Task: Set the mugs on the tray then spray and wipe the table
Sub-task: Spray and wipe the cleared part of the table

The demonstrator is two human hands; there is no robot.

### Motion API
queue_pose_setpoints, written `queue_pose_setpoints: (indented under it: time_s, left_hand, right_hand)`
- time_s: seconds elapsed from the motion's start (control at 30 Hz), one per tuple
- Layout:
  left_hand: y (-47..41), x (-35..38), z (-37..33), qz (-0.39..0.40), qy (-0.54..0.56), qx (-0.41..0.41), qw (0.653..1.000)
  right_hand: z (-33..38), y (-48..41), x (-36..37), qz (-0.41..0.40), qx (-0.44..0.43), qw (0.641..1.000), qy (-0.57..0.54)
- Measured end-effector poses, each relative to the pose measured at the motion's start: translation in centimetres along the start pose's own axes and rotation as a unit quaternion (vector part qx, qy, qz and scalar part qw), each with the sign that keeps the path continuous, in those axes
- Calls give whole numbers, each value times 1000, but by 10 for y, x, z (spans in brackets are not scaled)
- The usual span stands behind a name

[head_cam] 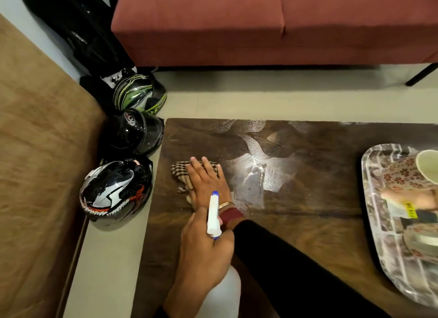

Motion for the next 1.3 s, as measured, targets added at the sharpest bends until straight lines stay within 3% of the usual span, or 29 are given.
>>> queue_pose_setpoints:
  time_s: [0.07, 0.13, 0.23, 0.33, 0.4, 0.53, 0.67, 0.73, 0.8, 0.9, 1.0, 1.1, 1.23, 1.3]
  left_hand:
    - [3, 3, -4, 16, -16, 13, 1000]
    - [6, 5, -4, 18, -25, 22, 999]
    - [13, 3, 1, 21, -21, 15, 999]
    - [22, 1, 10, 22, -14, 8, 1000]
    - [32, 0, 13, 23, -8, 11, 1000]
    - [44, -5, 21, 5, 3, 17, 1000]
    - [56, 2, 19, 16, -22, 43, 999]
    - [61, 9, 24, 29, -9, 25, 999]
    - [67, 13, 27, 42, -5, 7, 999]
    - [76, 23, 19, 62, -6, 28, 998]
    - [91, 33, 7, 86, -11, 66, 994]
    - [103, 34, 3, 58, -3, 78, 995]
    - [107, 43, -2, 68, -7, 84, 994]
    - [108, 47, -6, 84, -8, 95, 992]
  right_hand:
    - [-34, 15, -14, -26, 40, 998, -30]
    - [-95, 39, -37, -78, 135, 987, -40]
    - [-193, 84, -70, -136, 299, 945, -7]
    - [-215, 102, -77, -153, 389, 908, -38]
    - [-182, 96, -68, -148, 369, 917, -19]
    - [-59, 90, -26, -112, 171, 979, -7]
    - [3, 136, 9, -44, 43, 998, 12]
    - [-23, 160, 0, -60, 66, 996, 2]
    - [-80, 183, -22, -96, 156, 983, 3]
    - [-198, 218, -61, -145, 321, 936, -8]
    - [-257, 237, -79, -161, 396, 903, -36]
    - [-217, 245, -63, -151, 348, 925, -16]
    - [-127, 306, -29, -90, 156, 984, -11]
    - [-134, 326, -27, -93, 154, 984, -16]
Point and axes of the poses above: each hand's wrist, its own y-axis away from the middle knuckle, its own x-axis out of the palm, z = x × y, the point moved 9 cm from there along -y, towards the middle knuckle, and after that the axes turned 5 degrees about -z, right-handed, at the moved point
